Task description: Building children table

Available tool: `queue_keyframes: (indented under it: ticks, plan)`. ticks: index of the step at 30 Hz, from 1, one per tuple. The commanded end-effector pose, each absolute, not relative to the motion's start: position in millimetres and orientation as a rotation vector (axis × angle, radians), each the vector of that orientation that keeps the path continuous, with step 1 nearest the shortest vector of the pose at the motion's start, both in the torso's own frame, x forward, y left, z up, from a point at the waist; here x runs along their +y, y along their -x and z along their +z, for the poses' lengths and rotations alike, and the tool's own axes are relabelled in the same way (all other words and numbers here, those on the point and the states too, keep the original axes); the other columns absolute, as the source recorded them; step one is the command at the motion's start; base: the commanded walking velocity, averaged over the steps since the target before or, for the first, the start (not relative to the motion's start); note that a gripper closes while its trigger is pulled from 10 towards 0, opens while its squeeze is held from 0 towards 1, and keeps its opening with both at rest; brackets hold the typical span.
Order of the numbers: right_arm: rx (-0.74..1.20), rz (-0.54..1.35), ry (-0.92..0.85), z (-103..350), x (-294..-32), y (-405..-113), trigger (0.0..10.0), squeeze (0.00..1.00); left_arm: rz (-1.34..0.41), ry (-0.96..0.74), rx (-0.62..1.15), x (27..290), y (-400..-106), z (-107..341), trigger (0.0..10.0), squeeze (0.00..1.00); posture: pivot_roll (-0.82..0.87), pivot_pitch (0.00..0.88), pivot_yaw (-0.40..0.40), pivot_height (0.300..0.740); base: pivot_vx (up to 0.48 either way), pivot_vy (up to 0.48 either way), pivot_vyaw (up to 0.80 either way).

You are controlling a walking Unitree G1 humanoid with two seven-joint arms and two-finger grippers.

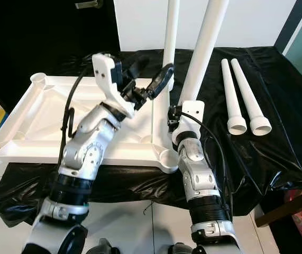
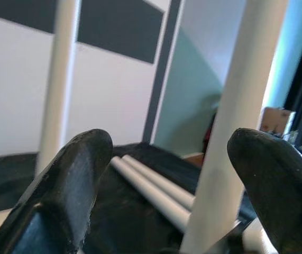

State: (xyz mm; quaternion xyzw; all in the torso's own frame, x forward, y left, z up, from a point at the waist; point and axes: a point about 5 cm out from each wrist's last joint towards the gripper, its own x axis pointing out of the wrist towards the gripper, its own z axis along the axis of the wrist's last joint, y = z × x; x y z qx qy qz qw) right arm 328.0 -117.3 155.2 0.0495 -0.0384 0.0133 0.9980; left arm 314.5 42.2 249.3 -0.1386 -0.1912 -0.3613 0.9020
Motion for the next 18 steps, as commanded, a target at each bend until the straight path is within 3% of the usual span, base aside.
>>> queue_keyframes:
  ticks: [1,12,18]
  plan:
    - [-0.092,0.031,-0.089,155,-115,-327,10.0,0.0,-0.548,0.287,-0.353,52,-320,242,10.0,0.0,-0.02,0.0,-0.01,0.74,0.0,0.0,0.0]
    - [-0.116,0.032,-0.098,160,-112,-322,10.0,0.0,-0.529,0.153,-0.305,60,-311,219,10.0,0.0,-0.02,0.0,-0.016,0.74,0.0,0.0,0.0]
    - [-0.16,0.111,-0.069,158,-111,-313,10.0,0.0,-0.643,0.017,-0.293,59,-294,201,10.0,0.0,-0.02,0.02,-0.016,0.74,0.0,0.0,0.0]
